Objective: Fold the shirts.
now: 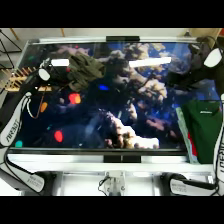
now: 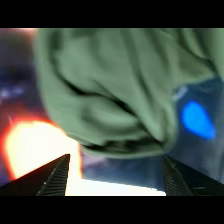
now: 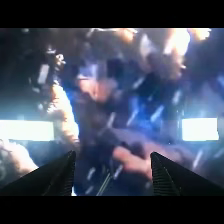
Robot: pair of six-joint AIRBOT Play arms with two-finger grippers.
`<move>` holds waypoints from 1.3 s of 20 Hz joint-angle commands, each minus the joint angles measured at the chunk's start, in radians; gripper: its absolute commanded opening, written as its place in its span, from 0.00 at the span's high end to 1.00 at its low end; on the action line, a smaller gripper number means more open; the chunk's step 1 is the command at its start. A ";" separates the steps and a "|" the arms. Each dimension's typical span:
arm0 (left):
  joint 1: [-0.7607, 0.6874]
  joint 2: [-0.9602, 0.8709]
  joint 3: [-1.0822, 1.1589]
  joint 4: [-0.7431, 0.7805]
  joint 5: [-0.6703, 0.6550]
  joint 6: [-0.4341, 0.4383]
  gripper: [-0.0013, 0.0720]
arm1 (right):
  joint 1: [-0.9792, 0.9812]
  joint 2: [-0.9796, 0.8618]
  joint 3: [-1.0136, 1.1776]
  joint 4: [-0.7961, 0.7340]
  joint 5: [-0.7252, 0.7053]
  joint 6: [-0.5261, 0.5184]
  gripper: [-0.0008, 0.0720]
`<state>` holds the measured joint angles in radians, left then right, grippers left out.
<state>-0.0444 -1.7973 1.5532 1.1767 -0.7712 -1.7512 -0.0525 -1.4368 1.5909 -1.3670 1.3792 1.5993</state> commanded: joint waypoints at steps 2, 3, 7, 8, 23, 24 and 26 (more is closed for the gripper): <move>0.045 -0.068 0.039 -0.034 -0.014 0.005 0.02 | 0.000 0.000 0.000 0.024 0.008 0.000 0.18; 0.043 -0.079 0.047 -0.034 -0.010 0.006 0.02 | 0.000 0.000 0.000 0.027 0.007 0.000 0.18; 0.032 -0.115 0.050 -0.112 0.075 0.006 0.09 | 0.000 0.000 0.000 0.028 0.010 0.000 0.18; 0.032 -0.127 0.052 -0.150 0.089 0.007 0.17 | 0.000 0.000 0.000 0.032 0.013 0.000 0.18; -0.155 0.496 0.068 -0.165 0.100 0.312 0.95 | 0.000 0.020 0.002 0.040 -0.049 0.004 0.18; -0.196 0.599 0.068 -0.139 0.100 0.311 0.95 | 0.000 0.043 0.002 0.050 -0.021 -0.002 0.18; -0.279 0.760 0.064 -0.134 0.098 0.311 0.95 | 0.000 0.124 0.002 0.057 0.032 -0.037 0.18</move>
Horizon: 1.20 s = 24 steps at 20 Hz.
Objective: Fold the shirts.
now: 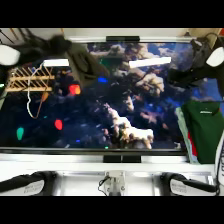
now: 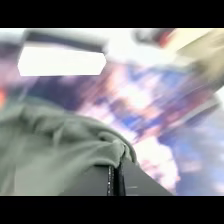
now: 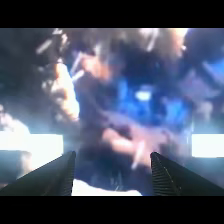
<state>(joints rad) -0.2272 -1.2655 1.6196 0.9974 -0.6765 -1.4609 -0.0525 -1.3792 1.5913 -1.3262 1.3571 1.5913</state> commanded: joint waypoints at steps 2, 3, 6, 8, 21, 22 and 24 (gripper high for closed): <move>-0.180 0.327 -0.026 0.067 0.003 0.014 0.95 | 0.000 0.182 0.001 0.008 0.094 -0.064 0.18; -0.219 0.352 -0.048 0.069 0.003 -0.002 0.95 | 0.000 0.238 0.001 -0.006 0.114 -0.073 0.18; -0.325 0.336 -0.154 0.069 0.005 -0.028 0.95 | 0.000 0.390 0.001 -0.090 0.176 -0.074 0.18; -0.404 0.270 -0.254 0.068 0.026 -0.039 0.95 | 0.000 0.459 0.001 -0.154 0.230 -0.073 0.18; -0.309 -0.108 -0.245 0.045 -0.485 -0.201 0.08 | 0.000 0.492 -0.333 -0.132 0.089 -0.006 0.08; -0.235 -0.069 -0.245 0.088 -0.603 -0.201 0.08 | 0.000 0.479 -0.401 -0.110 0.036 -0.006 0.08; -0.139 0.019 -0.290 0.202 -0.761 -0.201 0.08 | 0.000 0.416 -0.496 -0.077 -0.016 -0.016 0.08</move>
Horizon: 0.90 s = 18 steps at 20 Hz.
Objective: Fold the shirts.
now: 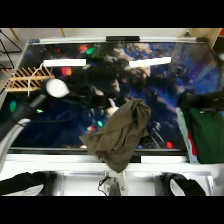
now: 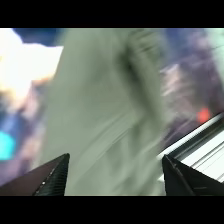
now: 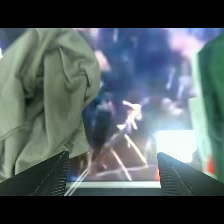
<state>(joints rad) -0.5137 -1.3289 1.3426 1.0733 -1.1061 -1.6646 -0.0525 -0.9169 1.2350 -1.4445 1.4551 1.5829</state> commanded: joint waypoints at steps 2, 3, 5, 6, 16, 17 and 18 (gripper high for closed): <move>0.188 0.198 -0.155 0.146 -0.341 -0.003 0.08 | 0.000 -0.148 -0.174 0.071 -0.114 -0.042 0.08; 0.190 0.252 -0.243 0.140 -0.318 -0.029 0.08 | 0.000 -0.203 -0.174 0.094 -0.111 -0.065 0.08; 0.176 0.337 -0.433 0.086 -0.258 -0.062 0.08 | 0.000 -0.303 -0.174 0.166 -0.113 -0.105 0.08; 0.164 0.362 -0.515 0.050 -0.227 -0.070 0.09 | 0.000 -0.348 -0.174 0.205 -0.113 -0.119 0.08; 0.008 0.304 -0.853 -0.168 0.124 -0.075 0.15 | 0.000 -0.455 -0.174 0.283 -0.122 -0.156 0.08; -0.002 0.287 -0.853 -0.171 0.142 -0.072 0.15 | 0.000 -0.455 -0.174 0.283 -0.123 -0.156 0.08; -0.017 0.272 -0.853 -0.175 0.171 -0.064 0.16 | 0.000 -0.455 -0.174 0.283 -0.126 -0.156 0.08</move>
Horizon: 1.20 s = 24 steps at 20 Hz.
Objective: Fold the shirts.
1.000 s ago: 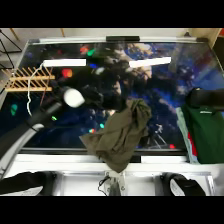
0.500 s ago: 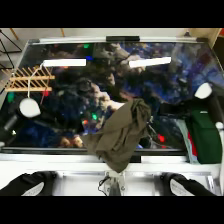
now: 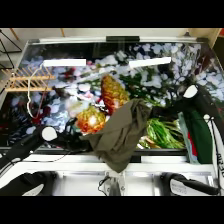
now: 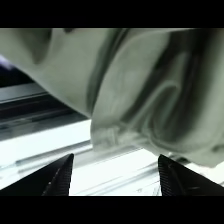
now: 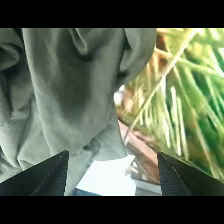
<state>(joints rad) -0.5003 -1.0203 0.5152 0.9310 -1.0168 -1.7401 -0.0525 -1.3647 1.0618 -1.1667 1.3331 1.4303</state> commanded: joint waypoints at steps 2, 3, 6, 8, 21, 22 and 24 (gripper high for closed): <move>-0.051 -0.069 -0.026 -0.050 0.127 0.010 0.16 | 0.000 -0.014 0.000 0.004 -0.013 -0.004 0.08; -0.056 -0.088 -0.026 -0.062 0.131 0.010 0.20 | 0.000 -0.024 0.000 0.006 -0.014 -0.004 0.08; -0.060 -0.108 -0.024 -0.072 0.135 0.011 0.74 | 0.026 -0.069 0.000 0.003 -0.010 -0.004 0.08; -0.060 -0.084 -0.011 -0.073 0.132 0.034 0.94 | 0.066 -0.098 0.000 0.002 -0.034 -0.011 0.08; 0.010 0.060 0.070 -0.067 0.101 0.110 0.95 | 0.182 -0.166 0.001 -0.012 -0.173 -0.039 0.90; 0.047 0.064 0.116 -0.067 0.085 0.139 0.95 | 0.180 -0.132 0.006 -0.027 -0.173 -0.055 0.90; 0.143 0.074 0.264 -0.063 0.035 0.243 0.95 | 0.179 -0.050 0.060 -0.075 -0.163 -0.088 0.90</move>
<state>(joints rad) -0.4500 -0.9585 0.6456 0.8642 -0.9321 -1.6154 0.1246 -1.4887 1.0824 -1.1980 1.1744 1.3846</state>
